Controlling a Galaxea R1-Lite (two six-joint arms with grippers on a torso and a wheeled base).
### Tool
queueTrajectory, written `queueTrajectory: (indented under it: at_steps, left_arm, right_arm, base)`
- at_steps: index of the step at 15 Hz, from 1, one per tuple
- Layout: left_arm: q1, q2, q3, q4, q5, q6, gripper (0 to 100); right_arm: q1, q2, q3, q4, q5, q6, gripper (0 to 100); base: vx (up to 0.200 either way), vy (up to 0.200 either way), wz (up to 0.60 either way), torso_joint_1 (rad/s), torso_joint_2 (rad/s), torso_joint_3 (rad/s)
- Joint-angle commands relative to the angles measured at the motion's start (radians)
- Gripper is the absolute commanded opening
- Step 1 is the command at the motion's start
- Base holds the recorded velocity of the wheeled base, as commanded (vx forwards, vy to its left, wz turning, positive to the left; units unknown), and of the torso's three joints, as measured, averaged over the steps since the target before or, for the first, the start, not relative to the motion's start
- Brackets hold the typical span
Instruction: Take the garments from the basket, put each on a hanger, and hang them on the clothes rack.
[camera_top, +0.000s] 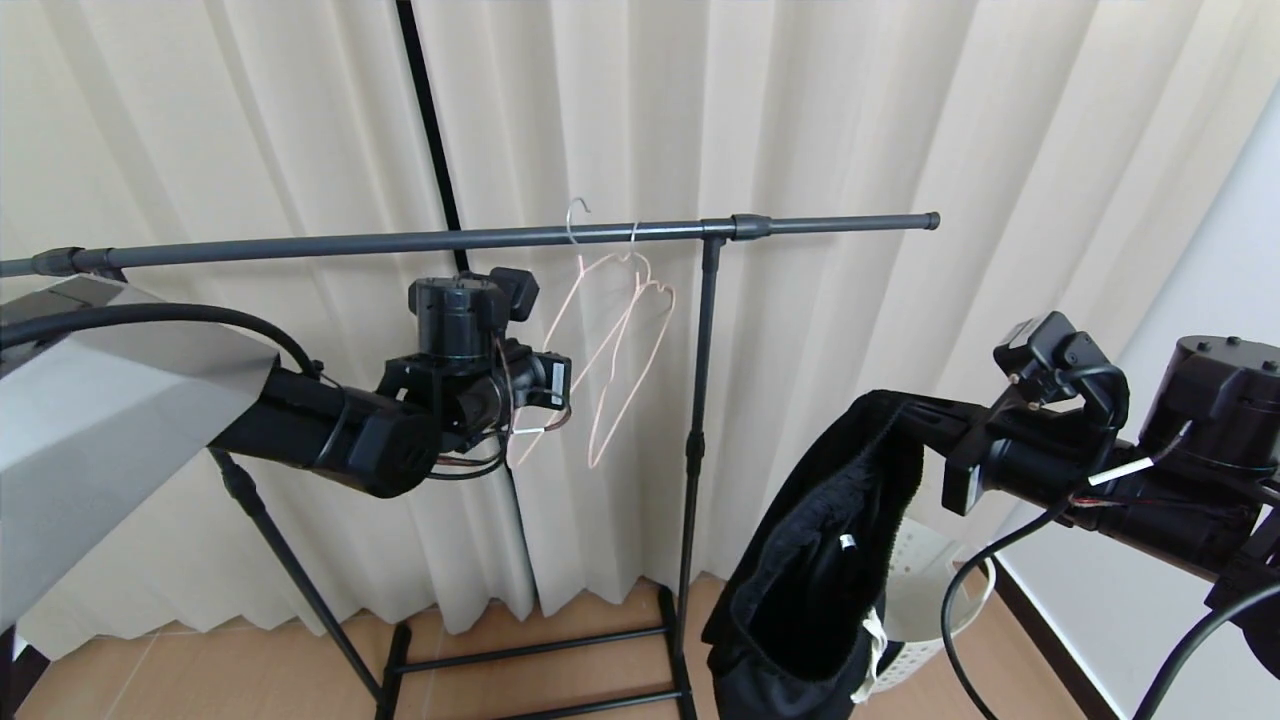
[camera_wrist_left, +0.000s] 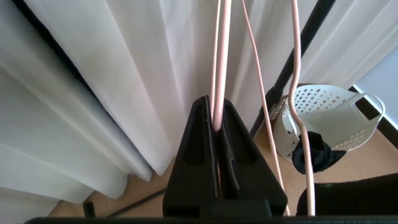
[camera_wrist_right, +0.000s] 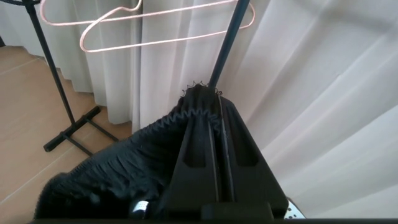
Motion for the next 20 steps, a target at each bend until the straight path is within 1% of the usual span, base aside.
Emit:
queueTrajectory:
  at_steps: [1, 3, 6, 8, 10, 11, 12, 13, 15, 17, 19, 20]
  left_arm:
    - [0.001, -0.098, 0.109, -0.048, -0.003, 0.001, 0]
    - [0.001, -0.141, 0.178, -0.076, -0.004, 0.003, 0]
    - [-0.002, -0.239, 0.313, -0.097, -0.007, 0.004, 0]
    - [-0.002, -0.339, 0.461, -0.125, -0.012, 0.001, 0]
    - [-0.002, -0.382, 0.584, -0.218, -0.01, 0.003, 0]
    - [0.0, -0.394, 0.624, -0.261, -0.009, 0.004, 0]
    - [0.0, -0.429, 0.722, -0.366, -0.009, 0.001, 0]
    - [-0.002, -0.46, 0.784, -0.424, -0.009, 0.001, 0]
    - [-0.009, -0.53, 0.863, -0.481, -0.012, 0.003, 0]
    - [-0.043, -0.59, 0.892, -0.482, -0.044, 0.003, 0]
    - [-0.057, -0.627, 0.896, -0.484, -0.133, 0.004, 0]
    - [-0.058, -0.632, 0.894, -0.484, -0.205, 0.004, 0]
  right_arm:
    - [0.0, 0.001, 0.008, 0.0, 0.001, -0.001, 0]
    - [0.003, 0.001, 0.012, 0.0, -0.001, -0.005, 0]
    - [0.009, -0.002, 0.021, -0.002, -0.001, -0.007, 0]
    - [0.026, -0.024, 0.033, 0.0, -0.001, -0.007, 0]
    - [0.025, -0.028, 0.032, 0.0, -0.001, -0.007, 0]
    - [0.025, -0.028, 0.032, 0.0, -0.001, -0.007, 0]
    - [0.026, -0.034, 0.033, 0.0, -0.001, -0.007, 0]
    - [0.025, -0.04, 0.035, 0.0, -0.001, -0.007, 0]
    - [0.025, -0.042, 0.033, 0.0, -0.001, -0.007, 0]
    - [0.025, -0.039, 0.03, 0.0, -0.001, -0.007, 0]
    - [0.023, -0.028, 0.021, 0.0, -0.002, -0.007, 0]
    - [0.02, -0.014, 0.018, 0.0, -0.004, -0.008, 0]
  base:
    - [0.0, 0.0, 0.0, 0.0, 0.0, 0.0]
    - [0.0, 0.0, 0.0, 0.0, 0.0, 0.0]
    - [0.0, 0.0, 0.0, 0.0, 0.0, 0.0]
    - [0.0, 0.0, 0.0, 0.0, 0.0, 0.0]
    - [0.0, 0.0, 0.0, 0.0, 0.0, 0.0]
    - [0.0, 0.0, 0.0, 0.0, 0.0, 0.0]
    - [0.0, 0.0, 0.0, 0.0, 0.0, 0.0]
    - [0.0, 0.0, 0.0, 0.0, 0.0, 0.0]
    - [0.0, 0.0, 0.0, 0.0, 0.0, 0.0]
    - [0.0, 0.0, 0.0, 0.0, 0.0, 0.0]
    - [0.0, 0.0, 0.0, 0.0, 0.0, 0.0]
    - [0.0, 0.0, 0.0, 0.0, 0.0, 0.0]
